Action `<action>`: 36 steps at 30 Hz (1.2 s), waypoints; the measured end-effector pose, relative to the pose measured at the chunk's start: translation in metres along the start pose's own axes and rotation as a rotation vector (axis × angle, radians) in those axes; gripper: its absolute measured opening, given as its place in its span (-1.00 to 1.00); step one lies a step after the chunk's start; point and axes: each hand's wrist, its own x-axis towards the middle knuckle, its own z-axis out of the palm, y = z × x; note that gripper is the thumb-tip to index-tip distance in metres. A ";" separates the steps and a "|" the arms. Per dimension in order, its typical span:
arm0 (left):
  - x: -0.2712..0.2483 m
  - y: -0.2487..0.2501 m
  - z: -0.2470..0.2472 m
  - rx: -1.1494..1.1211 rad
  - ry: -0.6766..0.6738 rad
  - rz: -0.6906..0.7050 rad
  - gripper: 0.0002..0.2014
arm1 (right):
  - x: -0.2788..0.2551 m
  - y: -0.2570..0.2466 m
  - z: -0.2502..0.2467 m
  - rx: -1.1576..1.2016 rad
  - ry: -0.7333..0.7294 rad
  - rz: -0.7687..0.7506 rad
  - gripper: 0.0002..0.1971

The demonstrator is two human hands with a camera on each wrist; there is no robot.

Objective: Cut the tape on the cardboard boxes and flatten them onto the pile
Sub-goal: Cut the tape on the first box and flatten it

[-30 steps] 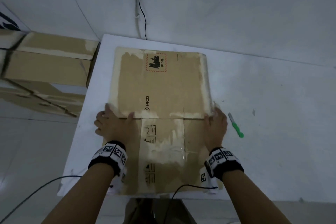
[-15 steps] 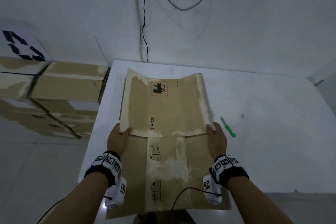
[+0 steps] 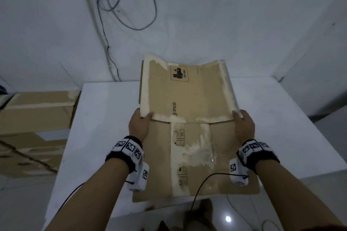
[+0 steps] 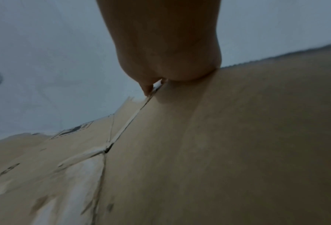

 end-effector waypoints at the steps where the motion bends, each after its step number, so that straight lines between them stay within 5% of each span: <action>1: 0.001 0.009 0.020 -0.005 -0.012 0.009 -0.69 | 0.014 0.009 -0.015 -0.017 0.013 0.004 -0.68; 12: -0.005 0.084 0.283 -0.130 -0.091 -0.079 -0.72 | 0.185 0.137 -0.175 -0.186 0.048 0.177 -0.56; 18: -0.001 0.088 0.387 -0.130 -0.087 -0.169 -0.71 | 0.258 0.203 -0.215 -0.213 -0.007 0.244 -0.58; 28: 0.026 0.062 0.475 -0.133 -0.118 -0.293 -0.67 | 0.337 0.267 -0.203 -0.269 -0.048 0.296 -0.58; 36: 0.042 0.042 0.495 0.144 -0.002 -0.295 -0.61 | 0.363 0.296 -0.191 -0.324 0.041 0.261 -0.68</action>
